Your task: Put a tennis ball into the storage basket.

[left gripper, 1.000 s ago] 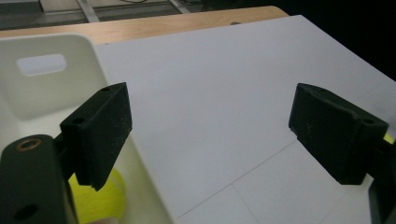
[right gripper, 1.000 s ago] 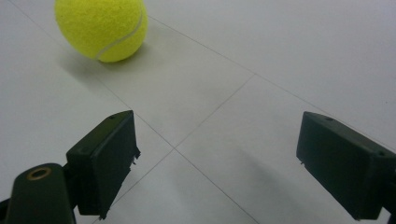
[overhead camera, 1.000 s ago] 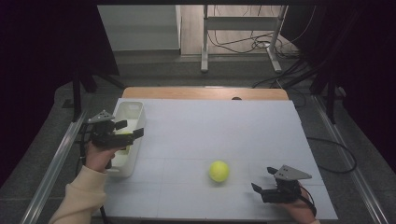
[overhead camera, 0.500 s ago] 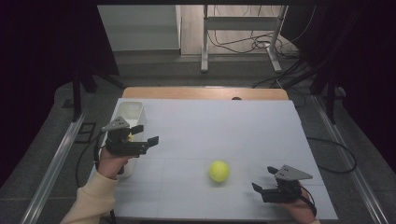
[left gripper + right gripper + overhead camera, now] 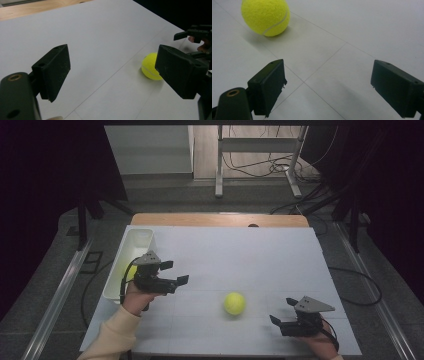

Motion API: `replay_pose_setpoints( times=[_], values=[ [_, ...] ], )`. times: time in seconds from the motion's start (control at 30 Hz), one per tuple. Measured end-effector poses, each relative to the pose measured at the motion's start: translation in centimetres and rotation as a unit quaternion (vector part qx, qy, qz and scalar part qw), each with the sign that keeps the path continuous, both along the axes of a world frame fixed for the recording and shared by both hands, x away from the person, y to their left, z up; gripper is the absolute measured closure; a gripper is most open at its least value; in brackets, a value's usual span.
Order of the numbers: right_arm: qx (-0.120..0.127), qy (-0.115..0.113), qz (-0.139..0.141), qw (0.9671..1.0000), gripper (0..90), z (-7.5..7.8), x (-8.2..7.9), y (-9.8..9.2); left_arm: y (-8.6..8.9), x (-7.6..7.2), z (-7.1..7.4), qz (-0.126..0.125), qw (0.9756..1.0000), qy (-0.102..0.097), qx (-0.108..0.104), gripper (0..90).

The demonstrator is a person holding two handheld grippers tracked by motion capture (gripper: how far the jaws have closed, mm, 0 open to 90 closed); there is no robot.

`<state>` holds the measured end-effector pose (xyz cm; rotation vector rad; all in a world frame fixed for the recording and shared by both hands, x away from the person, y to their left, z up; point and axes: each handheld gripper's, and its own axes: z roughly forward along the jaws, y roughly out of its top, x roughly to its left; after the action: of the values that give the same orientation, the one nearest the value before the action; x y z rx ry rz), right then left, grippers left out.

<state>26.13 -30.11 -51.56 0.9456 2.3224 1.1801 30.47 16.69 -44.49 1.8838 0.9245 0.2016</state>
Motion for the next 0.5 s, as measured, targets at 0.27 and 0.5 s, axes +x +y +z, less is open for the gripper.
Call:
replay_pose_setpoints(
  times=[0.27, 0.5],
  values=[
    [0.001, -0.001, 0.000, 1.0000, 12.8, 0.0, 0.0, 0.0, -1.9, 0.2, -0.1, -0.022, 0.9997, 0.002, 0.005, 13.9],
    [0.002, 0.000, 0.001, 1.0000, 12.8, 0.0, 0.0, 0.0, -3.5, 0.4, -0.5, -0.037, 0.9992, 0.006, 0.012, 13.9]
  ],
)
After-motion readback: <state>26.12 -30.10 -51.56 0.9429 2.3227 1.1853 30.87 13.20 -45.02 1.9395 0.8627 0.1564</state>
